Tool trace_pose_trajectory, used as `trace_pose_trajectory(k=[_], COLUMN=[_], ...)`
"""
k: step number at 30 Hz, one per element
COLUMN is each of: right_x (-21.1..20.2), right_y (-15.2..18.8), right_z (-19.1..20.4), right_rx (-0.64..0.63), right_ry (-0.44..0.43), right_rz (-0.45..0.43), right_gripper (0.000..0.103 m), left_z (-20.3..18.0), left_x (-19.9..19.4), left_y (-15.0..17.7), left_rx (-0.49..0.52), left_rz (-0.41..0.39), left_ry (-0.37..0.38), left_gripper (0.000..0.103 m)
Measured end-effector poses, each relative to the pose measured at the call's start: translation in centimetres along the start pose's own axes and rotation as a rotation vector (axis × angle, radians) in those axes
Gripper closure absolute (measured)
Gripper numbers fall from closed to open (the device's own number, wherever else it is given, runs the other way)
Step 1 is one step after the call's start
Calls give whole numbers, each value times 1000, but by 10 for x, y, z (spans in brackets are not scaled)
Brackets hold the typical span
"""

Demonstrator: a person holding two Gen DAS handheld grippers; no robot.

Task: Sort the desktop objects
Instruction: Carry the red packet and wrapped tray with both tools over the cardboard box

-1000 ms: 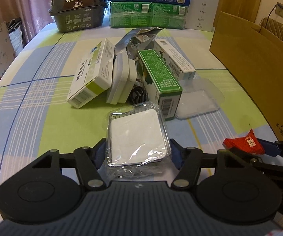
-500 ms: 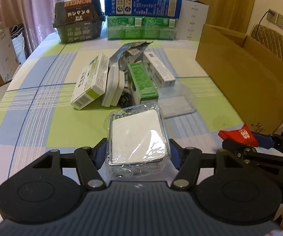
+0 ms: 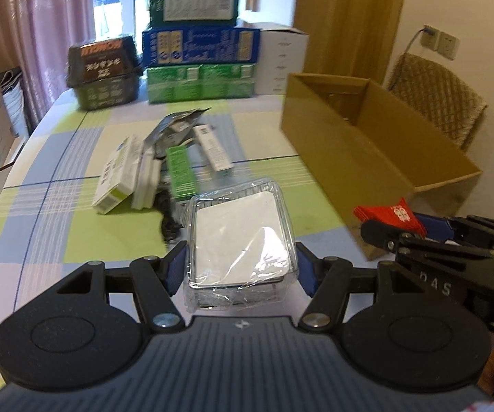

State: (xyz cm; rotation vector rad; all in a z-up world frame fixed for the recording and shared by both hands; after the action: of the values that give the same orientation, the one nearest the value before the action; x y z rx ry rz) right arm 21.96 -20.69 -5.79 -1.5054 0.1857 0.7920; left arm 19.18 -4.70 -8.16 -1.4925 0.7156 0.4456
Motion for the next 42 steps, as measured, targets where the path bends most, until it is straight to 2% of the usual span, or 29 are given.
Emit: trace_pose_trajectory(k=[8, 17, 28, 42], right_x=[-36, -52, -22, 20], right_y=[-19, -45, -65, -63], right_z=[-47, -121, -179, -213], right_rx=[51, 96, 90, 129], right_ry=[57, 153, 172, 173], right_rz=[-56, -113, -91, -46], right_gripper=[62, 62, 62, 62], left_z=[-56, -116, -162, -182], left_x=[-13, -1, 48, 102], left_y=[-15, -51, -84, -88], left_rx=[48, 117, 160, 183], left_rz=[-25, -54, -49, -10], left_ry=[72, 136, 181, 218], left_gripper=[44, 44, 44, 43])
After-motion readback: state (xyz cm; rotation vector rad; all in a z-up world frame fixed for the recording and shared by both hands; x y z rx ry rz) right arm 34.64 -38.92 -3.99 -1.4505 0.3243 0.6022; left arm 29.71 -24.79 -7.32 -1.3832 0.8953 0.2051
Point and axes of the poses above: each gripper's, at about its wrist camera, not at the fingertips, and x roughly the way its jaws point, z to its left, y to its underside, the point moved 8 cm from there along x, roughly the way its jaws point, and after that the axes turned 1 degree about -z, right-handed, at the moved point
